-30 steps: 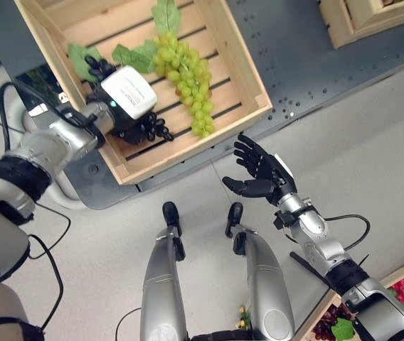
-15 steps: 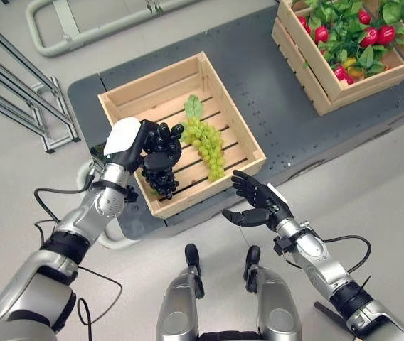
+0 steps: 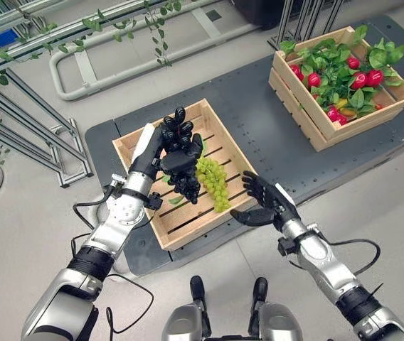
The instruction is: Pick up the fruits from the basket on one side to the basket on the other side
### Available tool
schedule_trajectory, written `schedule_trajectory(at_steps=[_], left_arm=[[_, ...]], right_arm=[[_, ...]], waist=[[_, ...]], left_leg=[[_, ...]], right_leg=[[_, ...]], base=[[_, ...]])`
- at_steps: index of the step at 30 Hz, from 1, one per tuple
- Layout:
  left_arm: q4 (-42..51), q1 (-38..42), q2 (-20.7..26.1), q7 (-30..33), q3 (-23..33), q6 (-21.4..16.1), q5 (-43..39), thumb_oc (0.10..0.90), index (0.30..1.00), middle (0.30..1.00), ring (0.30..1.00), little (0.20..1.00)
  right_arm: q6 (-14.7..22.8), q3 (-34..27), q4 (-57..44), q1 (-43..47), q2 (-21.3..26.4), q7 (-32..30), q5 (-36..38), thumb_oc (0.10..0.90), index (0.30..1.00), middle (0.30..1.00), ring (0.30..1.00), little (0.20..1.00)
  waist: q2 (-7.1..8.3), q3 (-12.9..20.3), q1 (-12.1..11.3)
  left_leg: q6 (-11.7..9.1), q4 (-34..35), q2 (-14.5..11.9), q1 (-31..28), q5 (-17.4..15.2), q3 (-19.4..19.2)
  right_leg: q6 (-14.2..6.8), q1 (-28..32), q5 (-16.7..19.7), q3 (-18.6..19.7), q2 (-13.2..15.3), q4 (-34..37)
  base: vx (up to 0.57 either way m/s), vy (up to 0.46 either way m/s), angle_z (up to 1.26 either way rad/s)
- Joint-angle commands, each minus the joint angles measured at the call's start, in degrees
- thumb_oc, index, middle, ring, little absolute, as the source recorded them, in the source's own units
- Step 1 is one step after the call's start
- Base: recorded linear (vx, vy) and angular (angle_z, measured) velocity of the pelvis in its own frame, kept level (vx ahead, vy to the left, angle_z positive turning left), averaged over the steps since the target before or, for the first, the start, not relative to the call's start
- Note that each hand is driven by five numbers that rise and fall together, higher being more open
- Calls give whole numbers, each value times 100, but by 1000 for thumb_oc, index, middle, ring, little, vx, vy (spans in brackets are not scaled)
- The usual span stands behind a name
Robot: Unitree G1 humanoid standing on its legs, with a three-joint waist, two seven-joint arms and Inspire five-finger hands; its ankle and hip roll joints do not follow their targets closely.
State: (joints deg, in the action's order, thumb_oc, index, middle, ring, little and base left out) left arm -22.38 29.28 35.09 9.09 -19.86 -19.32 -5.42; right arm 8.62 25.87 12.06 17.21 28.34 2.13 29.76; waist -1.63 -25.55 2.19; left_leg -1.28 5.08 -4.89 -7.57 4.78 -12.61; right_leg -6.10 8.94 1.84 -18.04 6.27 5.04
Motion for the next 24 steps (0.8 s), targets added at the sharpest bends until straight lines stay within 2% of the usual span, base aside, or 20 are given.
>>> schedule_trajectory(at_steps=[1,7,15,24], left_arm=[[-145,190,29,-57,45,-580,-539,400,300,300,300,300],[10,416,-20,-469,-124,-438,-926,400,300,300,300,300],[152,740,-57,-962,-325,-289,-1276,400,300,300,300,300],[572,757,-151,-1158,-456,-272,-1374,400,300,300,300,300]], right_arm=[[525,-60,-206,-43,-260,426,471,800,900,900,900,900],[241,-166,-417,235,-240,527,824,800,900,900,900,900],[-209,130,-367,757,-456,350,858,800,900,900,900,900],[-528,242,-109,773,-643,507,1328,800,900,900,900,900]], waist=[[29,1761,-124],[31,1954,-202],[12,2095,-280],[33,2180,-317]], left_leg=[[-234,-8,-42,-5,-614,140],[-268,-8,-70,-123,-679,214],[-265,-8,-101,-174,-696,197],[-269,-8,-122,-229,-747,235]], right_leg=[[-183,47,-159,-174,494,-4],[-180,228,-292,-283,458,-4],[-131,285,-349,-295,417,-4],[-122,358,-399,-269,400,-4]], base=[[1,-92,12],[45,-72,13],[26,-28,0],[7,-2,0]])
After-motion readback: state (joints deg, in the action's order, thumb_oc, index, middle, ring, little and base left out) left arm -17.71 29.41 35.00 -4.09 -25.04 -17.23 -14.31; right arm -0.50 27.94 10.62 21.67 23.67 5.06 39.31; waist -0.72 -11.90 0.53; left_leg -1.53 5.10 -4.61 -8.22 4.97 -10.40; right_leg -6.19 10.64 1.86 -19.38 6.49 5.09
